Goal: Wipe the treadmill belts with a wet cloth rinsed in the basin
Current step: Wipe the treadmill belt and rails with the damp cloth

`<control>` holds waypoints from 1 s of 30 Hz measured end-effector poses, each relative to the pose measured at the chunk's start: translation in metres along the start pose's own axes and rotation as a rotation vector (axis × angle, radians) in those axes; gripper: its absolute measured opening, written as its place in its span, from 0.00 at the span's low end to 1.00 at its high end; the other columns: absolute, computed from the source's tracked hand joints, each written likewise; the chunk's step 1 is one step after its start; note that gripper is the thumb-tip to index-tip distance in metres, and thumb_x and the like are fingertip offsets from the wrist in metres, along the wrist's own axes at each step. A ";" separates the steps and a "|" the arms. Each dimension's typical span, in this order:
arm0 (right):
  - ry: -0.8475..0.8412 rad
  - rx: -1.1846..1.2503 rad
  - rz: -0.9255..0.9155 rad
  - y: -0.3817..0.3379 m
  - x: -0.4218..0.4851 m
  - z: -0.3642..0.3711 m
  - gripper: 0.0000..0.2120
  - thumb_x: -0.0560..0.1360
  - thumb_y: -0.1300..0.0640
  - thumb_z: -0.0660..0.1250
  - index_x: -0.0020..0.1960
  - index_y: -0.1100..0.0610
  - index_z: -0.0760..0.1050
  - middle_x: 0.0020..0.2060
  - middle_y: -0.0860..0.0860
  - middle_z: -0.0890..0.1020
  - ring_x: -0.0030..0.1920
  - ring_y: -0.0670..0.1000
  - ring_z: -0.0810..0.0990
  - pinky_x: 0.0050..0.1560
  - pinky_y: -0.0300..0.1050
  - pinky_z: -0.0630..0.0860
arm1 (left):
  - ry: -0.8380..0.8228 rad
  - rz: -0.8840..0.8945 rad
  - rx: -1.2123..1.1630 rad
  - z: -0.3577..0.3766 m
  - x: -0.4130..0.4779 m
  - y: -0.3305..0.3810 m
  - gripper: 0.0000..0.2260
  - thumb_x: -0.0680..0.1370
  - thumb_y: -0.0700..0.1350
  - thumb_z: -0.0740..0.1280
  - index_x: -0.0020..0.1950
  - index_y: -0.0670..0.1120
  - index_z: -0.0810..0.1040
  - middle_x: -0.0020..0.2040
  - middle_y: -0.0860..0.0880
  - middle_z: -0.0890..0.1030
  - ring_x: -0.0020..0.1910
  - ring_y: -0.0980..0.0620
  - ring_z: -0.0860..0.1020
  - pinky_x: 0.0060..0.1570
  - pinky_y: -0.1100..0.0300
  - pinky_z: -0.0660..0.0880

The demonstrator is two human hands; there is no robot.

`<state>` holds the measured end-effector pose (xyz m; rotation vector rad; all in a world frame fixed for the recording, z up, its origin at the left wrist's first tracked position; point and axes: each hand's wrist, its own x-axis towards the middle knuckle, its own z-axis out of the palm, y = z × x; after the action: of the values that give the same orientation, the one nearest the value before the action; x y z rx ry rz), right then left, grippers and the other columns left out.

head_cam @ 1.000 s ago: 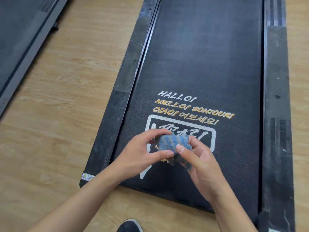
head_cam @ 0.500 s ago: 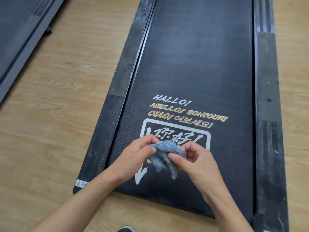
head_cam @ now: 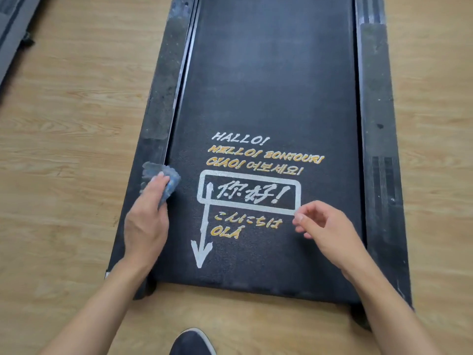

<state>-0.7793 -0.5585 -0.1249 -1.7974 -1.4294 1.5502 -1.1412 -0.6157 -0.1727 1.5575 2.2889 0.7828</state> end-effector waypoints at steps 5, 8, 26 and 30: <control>0.003 0.057 0.035 0.007 -0.010 0.016 0.05 0.80 0.59 0.70 0.45 0.54 0.80 0.41 0.50 0.87 0.43 0.52 0.86 0.51 0.54 0.81 | -0.084 0.082 0.208 0.063 -0.022 -0.001 0.23 0.86 0.43 0.56 0.81 0.38 0.67 0.79 0.39 0.70 0.81 0.37 0.65 0.80 0.40 0.62; 0.020 0.138 0.025 0.011 -0.015 0.031 0.05 0.81 0.62 0.69 0.46 0.56 0.80 0.40 0.52 0.87 0.41 0.50 0.86 0.46 0.46 0.78 | -0.030 -0.098 0.135 0.081 -0.020 0.032 0.24 0.86 0.45 0.53 0.81 0.37 0.66 0.81 0.38 0.67 0.81 0.37 0.64 0.81 0.40 0.60; 0.676 -0.127 0.065 0.065 -0.029 -0.087 0.10 0.79 0.62 0.66 0.53 0.47 0.79 0.50 0.43 0.82 0.46 0.37 0.79 0.47 0.31 0.71 | -0.433 0.815 0.229 0.219 -0.096 0.250 0.27 0.81 0.39 0.50 0.78 0.38 0.71 0.78 0.40 0.72 0.79 0.43 0.70 0.77 0.50 0.69; 0.588 -0.231 0.034 0.071 -0.023 -0.082 0.08 0.78 0.61 0.67 0.49 0.47 0.77 0.43 0.48 0.79 0.41 0.44 0.77 0.43 0.31 0.70 | -0.387 0.829 0.266 0.181 -0.081 0.192 0.26 0.80 0.38 0.54 0.78 0.36 0.71 0.78 0.39 0.72 0.79 0.42 0.70 0.78 0.49 0.67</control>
<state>-0.6723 -0.5811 -0.1421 -2.1733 -1.3145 0.7769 -0.8703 -0.5852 -0.2186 2.5560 1.4788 0.2723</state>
